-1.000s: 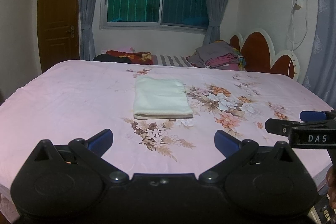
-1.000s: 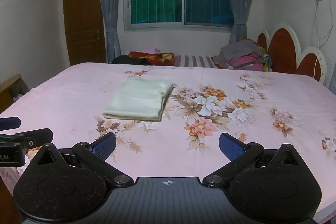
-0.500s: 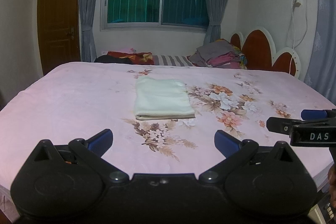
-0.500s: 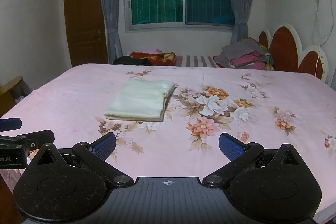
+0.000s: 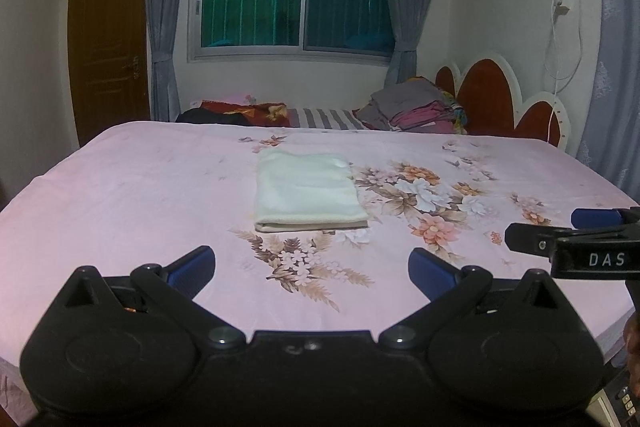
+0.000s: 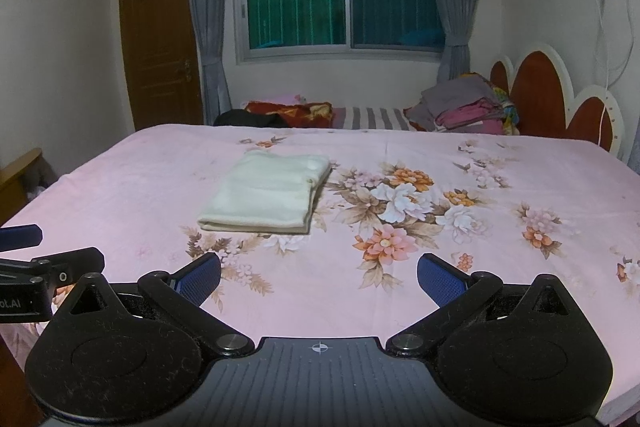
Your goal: Fold small clothes
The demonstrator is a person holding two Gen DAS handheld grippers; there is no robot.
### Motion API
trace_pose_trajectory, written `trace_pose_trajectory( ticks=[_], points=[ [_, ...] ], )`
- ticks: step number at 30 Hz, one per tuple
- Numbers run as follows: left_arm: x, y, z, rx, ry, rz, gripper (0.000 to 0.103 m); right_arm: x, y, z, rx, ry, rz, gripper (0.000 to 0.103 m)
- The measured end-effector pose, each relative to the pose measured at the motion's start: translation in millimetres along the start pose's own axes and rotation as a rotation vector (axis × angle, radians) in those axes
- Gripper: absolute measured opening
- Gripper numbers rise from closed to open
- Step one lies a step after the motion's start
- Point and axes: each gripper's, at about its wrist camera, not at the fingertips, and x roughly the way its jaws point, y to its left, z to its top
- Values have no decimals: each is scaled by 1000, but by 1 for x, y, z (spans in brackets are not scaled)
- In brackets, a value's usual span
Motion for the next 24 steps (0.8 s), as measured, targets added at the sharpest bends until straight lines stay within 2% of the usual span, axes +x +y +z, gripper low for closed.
trace_pose_trajectory(
  ticks=[24],
  points=[
    [-2,0,-1,-9,-19,4,102,-5,-1,-1,-20,-6,16,103]
  ],
)
